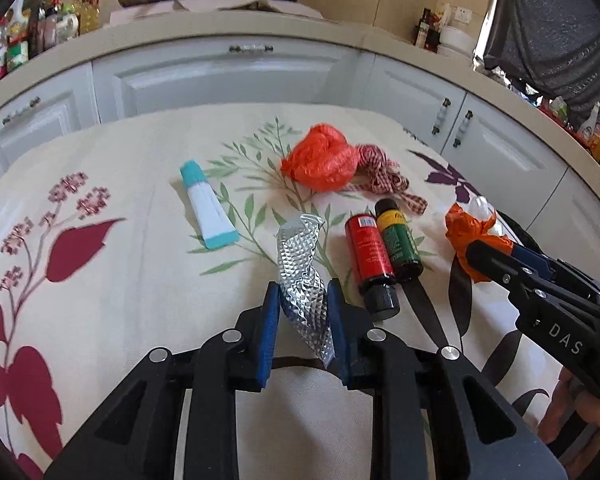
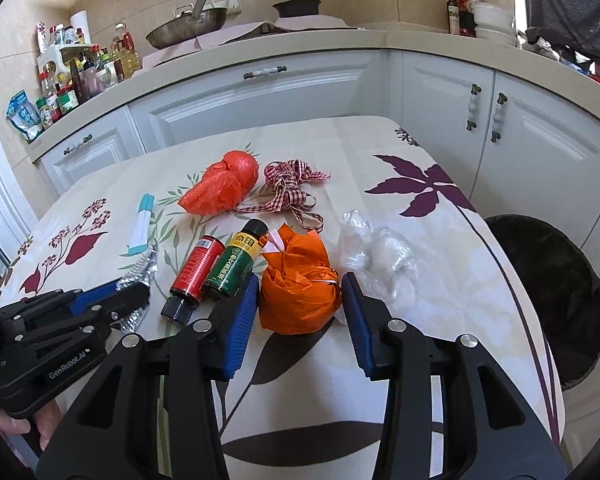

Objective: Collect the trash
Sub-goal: 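Grasp the orange plastic bag with the right tool while the left tool lifts the foil packet, then carry the foil packet and orange bag over the black bin and open both tools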

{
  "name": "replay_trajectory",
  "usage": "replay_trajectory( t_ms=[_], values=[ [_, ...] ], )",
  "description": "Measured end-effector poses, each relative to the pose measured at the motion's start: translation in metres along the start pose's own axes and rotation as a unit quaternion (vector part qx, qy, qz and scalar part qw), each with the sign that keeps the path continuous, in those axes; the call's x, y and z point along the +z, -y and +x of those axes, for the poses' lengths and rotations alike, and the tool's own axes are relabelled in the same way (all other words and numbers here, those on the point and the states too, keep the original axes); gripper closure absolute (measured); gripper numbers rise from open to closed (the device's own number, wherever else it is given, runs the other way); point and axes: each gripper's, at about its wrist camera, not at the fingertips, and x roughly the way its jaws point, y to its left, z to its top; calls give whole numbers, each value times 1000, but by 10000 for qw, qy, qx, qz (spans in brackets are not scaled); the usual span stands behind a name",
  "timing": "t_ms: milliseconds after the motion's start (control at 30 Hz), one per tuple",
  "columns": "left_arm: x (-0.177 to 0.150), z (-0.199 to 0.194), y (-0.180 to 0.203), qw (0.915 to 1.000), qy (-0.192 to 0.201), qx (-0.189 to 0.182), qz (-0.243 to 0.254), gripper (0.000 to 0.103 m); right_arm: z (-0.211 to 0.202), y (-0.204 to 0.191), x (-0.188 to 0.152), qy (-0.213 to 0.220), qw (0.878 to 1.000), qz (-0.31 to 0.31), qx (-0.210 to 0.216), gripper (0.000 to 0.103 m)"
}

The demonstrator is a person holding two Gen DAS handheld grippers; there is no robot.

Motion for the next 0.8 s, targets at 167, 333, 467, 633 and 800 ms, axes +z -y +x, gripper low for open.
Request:
replay_trajectory(
  t_ms=[167, 333, 467, 633, 800],
  values=[
    [3, -18, -1, 9995, 296, 77, -38, 78, -13, 2, 1, 214, 9998, -18, -2, 62],
    [9, -32, 6, 9984, 547, 108, 11, 78, -26, 1, 2, 442, 9988, -141, -122, 62],
    [12, -39, 15, 9975, 700, 53, 40, 78, -36, 6, 1, 597, 9979, -145, -210, 62],
    [15, -46, 30, 9962, 865, -13, 119, 78, -52, 23, 1, 803, 9960, -30, -382, 62],
    [17, -47, 50, 9952, 936, -145, 226, 78, -69, 45, -1, 1060, 9917, 61, -721, 62]
  ],
)
